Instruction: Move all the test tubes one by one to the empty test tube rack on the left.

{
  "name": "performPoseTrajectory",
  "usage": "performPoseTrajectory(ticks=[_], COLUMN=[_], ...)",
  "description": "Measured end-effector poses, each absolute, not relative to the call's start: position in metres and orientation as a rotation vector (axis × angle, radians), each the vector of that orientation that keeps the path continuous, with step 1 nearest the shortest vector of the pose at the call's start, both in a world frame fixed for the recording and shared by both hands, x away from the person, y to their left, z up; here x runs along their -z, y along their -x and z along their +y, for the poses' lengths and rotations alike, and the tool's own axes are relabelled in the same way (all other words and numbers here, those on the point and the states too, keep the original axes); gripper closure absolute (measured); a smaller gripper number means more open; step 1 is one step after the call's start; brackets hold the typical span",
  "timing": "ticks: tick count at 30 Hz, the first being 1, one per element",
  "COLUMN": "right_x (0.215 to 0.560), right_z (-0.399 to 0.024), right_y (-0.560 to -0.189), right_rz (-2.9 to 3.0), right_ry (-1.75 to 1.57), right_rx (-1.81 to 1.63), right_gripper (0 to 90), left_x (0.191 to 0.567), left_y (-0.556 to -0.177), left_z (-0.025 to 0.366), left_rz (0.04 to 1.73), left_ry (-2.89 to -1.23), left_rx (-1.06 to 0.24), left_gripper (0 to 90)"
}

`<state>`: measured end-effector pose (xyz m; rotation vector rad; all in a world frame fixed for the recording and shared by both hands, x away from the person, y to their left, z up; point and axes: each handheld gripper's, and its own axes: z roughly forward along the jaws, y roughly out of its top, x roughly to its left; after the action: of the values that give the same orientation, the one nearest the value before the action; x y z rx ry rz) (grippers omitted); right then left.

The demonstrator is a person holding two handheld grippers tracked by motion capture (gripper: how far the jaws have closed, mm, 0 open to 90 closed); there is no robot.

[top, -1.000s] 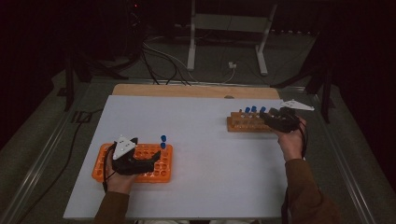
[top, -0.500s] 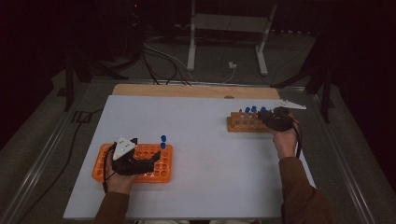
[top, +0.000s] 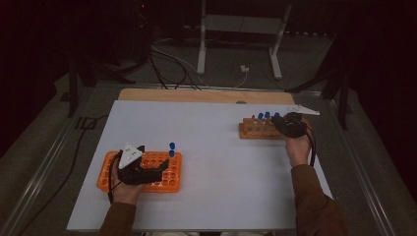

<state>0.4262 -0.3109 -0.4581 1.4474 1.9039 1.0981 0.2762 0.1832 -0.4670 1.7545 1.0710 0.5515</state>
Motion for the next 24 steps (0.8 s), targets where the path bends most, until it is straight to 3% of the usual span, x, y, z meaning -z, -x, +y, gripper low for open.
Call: performPoseTrajectory(ticks=[24], right_x=[0.4562], right_z=[-0.3107], right_y=[-0.4253], right_rz=[1.900], right_ry=[-1.442], right_rx=[-1.089], right_gripper=[76.3], left_x=[0.4678], left_y=[-0.2762], left_z=[0.1819], left_rz=[1.068], left_ry=[-1.766], left_rx=[-0.557], left_gripper=[0.5])
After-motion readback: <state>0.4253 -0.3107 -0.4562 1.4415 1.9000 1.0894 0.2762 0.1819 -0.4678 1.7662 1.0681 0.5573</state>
